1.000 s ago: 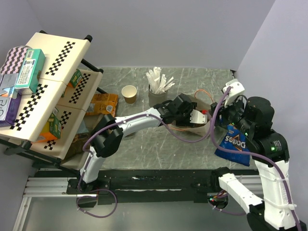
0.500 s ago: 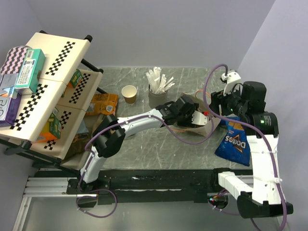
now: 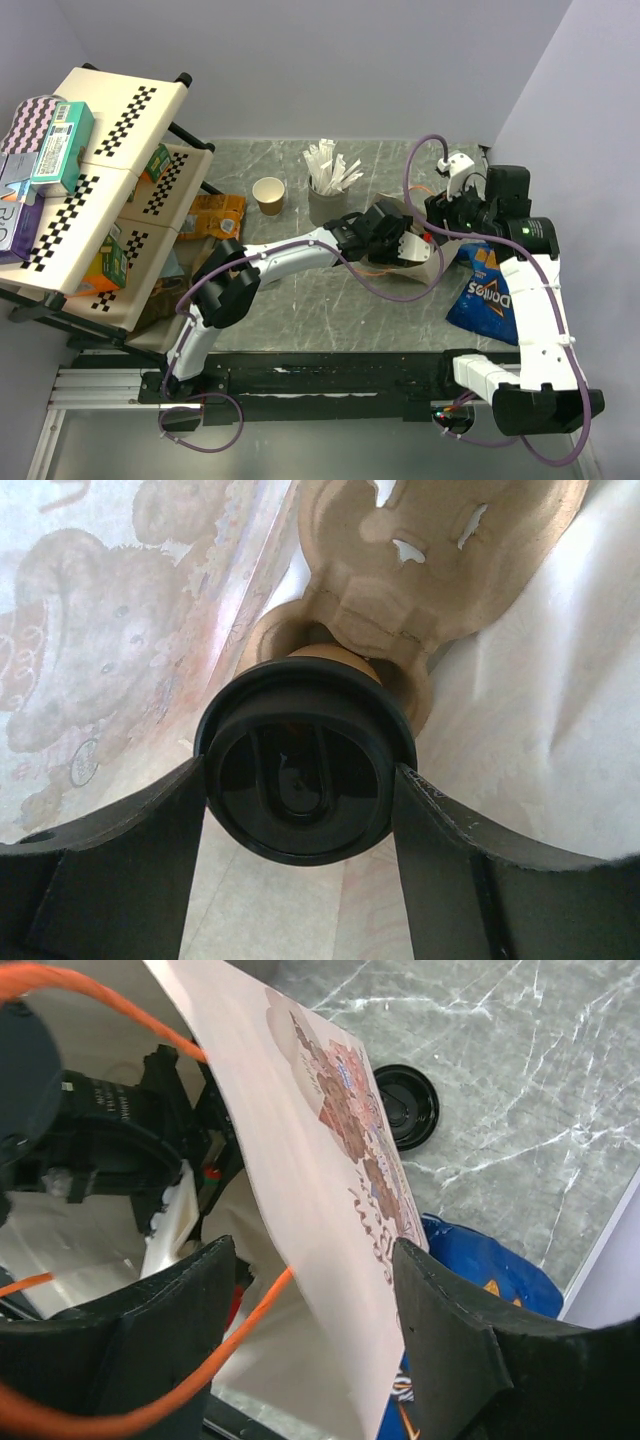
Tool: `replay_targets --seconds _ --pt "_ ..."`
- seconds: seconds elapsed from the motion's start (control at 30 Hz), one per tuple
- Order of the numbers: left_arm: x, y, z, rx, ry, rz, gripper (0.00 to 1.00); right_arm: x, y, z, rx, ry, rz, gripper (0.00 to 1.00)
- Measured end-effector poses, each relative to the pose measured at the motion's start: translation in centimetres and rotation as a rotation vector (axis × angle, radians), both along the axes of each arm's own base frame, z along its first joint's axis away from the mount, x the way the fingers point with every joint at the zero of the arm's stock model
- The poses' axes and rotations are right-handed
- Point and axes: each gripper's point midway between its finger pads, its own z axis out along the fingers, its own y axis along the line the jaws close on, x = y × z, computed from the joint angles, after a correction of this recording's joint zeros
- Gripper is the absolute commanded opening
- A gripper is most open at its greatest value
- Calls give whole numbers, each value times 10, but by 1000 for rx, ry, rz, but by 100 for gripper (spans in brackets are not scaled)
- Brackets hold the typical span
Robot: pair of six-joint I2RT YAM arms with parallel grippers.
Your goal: Pack the takeout coffee
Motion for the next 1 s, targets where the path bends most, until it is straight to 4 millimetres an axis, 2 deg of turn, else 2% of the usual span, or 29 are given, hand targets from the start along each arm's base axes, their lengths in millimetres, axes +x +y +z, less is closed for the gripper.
replay_targets --seconds 0.1,0.3,0.37,0.4,0.8,1.0 --pt "0 0 0 1 -1 4 1 5 0 -5 -8 7 10 59" --pt "0 1 -1 0 1 5 1 9 3 -12 -5 31 32 48" --pt "0 1 -1 -1 1 6 1 10 3 -14 -3 38 34 42" --pt "0 1 -1 -2 1 6 1 10 3 -15 -3 41 35 35" --pt "0 1 -1 -6 4 10 1 8 12 -21 27 82 72 1" --pt "0 1 0 -6 5 11 1 7 14 -21 29 84 77 0"
